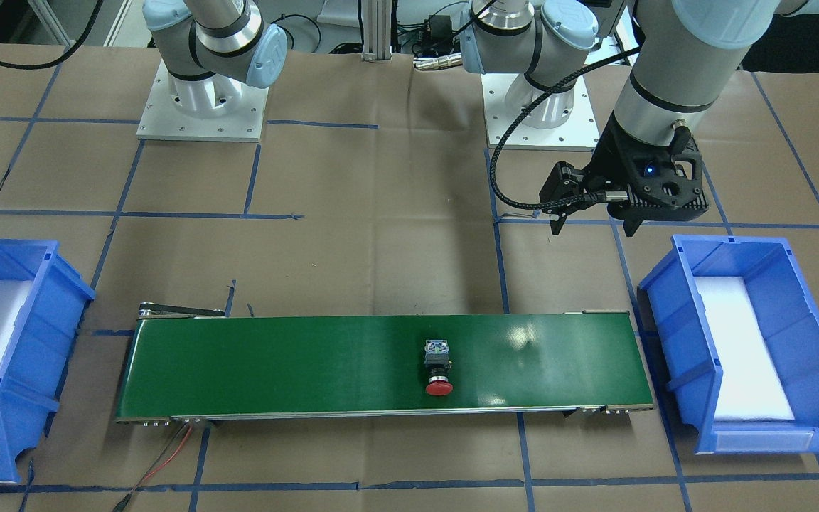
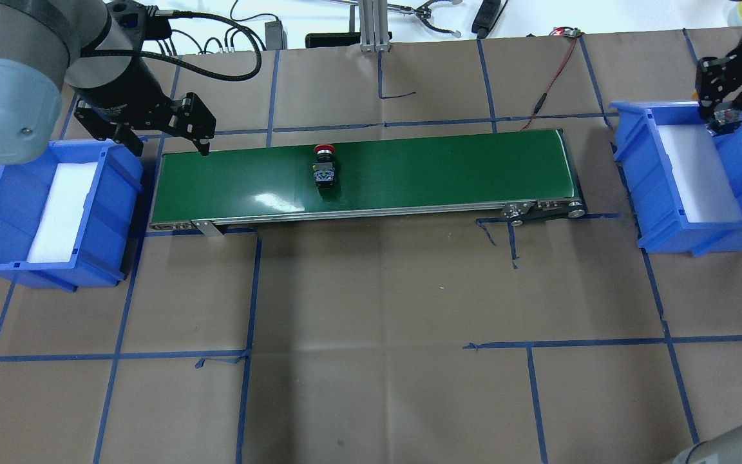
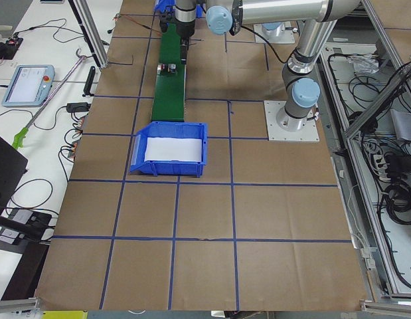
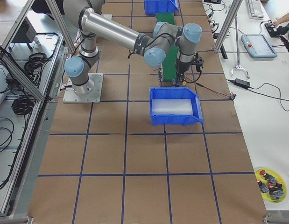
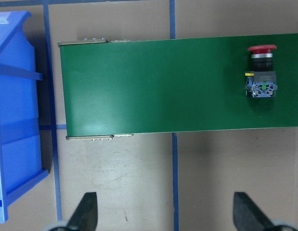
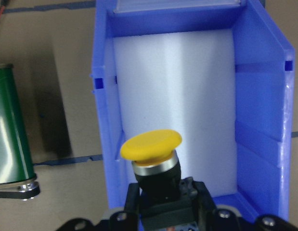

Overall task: Transport two buttons from left to right
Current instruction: 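Carry the yellow button into the empty blue bin with the right gripper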

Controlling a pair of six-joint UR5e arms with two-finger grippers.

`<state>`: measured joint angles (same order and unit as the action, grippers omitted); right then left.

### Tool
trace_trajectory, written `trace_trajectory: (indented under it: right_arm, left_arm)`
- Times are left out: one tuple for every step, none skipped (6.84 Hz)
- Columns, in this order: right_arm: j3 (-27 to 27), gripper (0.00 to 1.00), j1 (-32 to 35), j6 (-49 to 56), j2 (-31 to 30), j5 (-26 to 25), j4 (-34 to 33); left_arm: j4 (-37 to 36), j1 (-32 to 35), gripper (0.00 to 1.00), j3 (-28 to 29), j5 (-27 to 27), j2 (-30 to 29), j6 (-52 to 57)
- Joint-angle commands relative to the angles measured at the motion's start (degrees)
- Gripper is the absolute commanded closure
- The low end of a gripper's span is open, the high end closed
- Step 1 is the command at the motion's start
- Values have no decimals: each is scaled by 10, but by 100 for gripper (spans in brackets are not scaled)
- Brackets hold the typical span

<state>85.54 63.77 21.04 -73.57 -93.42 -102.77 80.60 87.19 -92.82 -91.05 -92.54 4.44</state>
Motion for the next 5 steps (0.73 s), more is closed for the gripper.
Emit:
trace_trajectory:
  right_arm:
    - [120, 95, -36, 66, -20, 4, -139]
    - [145, 95, -45, 67, -13, 5, -162]
    - [158, 95, -57, 67, -4, 7, -168]
    - [164, 95, -58, 67, 15, 7, -178]
    - [165, 95, -59, 67, 34, 8, -188]
  left_arm:
    - [0, 0, 0, 0, 1, -4, 0]
    - [0, 0, 0, 0, 1, -4, 0]
    - [0, 0, 0, 0, 1, -4, 0]
    - [0, 0, 0, 0, 1, -3, 0]
    - [0, 0, 0, 0, 1, -2, 0]
